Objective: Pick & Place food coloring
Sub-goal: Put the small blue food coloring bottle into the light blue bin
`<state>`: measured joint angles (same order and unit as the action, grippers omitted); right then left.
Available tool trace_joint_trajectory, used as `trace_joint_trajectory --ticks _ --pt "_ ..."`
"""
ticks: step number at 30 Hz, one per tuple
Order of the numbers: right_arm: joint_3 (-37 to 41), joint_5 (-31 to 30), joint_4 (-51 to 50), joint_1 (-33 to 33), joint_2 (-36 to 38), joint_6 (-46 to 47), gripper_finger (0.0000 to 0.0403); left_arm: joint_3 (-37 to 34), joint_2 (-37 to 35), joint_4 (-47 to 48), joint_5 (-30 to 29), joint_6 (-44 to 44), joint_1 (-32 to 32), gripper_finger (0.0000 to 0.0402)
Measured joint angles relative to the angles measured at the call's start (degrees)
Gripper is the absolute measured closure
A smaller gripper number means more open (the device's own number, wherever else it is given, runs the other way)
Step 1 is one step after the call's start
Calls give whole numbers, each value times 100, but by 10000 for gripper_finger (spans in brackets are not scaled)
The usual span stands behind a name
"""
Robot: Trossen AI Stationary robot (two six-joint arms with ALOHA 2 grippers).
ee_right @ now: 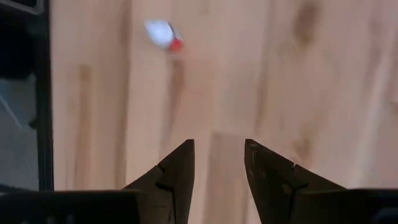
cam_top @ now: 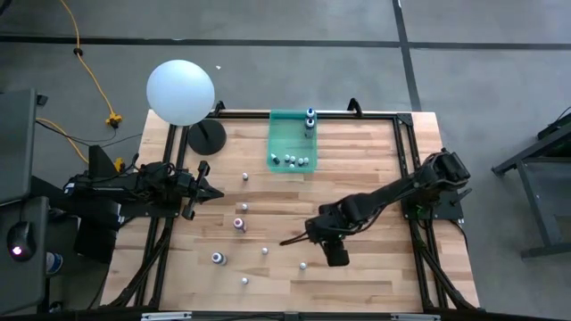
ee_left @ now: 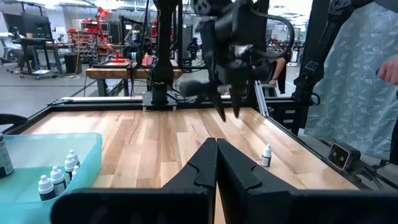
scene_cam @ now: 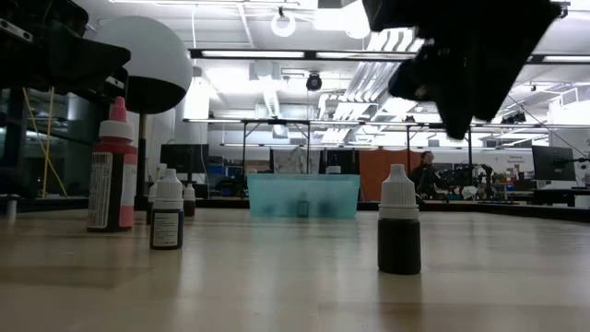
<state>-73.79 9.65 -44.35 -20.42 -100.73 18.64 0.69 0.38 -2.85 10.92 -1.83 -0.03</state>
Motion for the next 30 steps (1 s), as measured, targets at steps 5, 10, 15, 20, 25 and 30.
trace_joint_trajectory --ticks 5,10,15,20,25,30 --pt "667 87 1516 -225 -38 -235 273 0 2 0 0 0 0 401" --pt "666 118 1854 -457 -289 -960 268 0 1 0 0 0 0 401" --pt "386 -14 1899 -523 -588 -1181 261 0 0 0 0 0 2 401" --pt "-17 -153 1863 -522 -884 -1474 246 0 1 0 0 -1 1 401" --pt "-288 -279 1743 -523 -1090 -1653 233 0 0 0 0 0 2 401" --pt "-578 -338 1673 -523 -1294 -1872 235 0 0 0 0 0 2 401"
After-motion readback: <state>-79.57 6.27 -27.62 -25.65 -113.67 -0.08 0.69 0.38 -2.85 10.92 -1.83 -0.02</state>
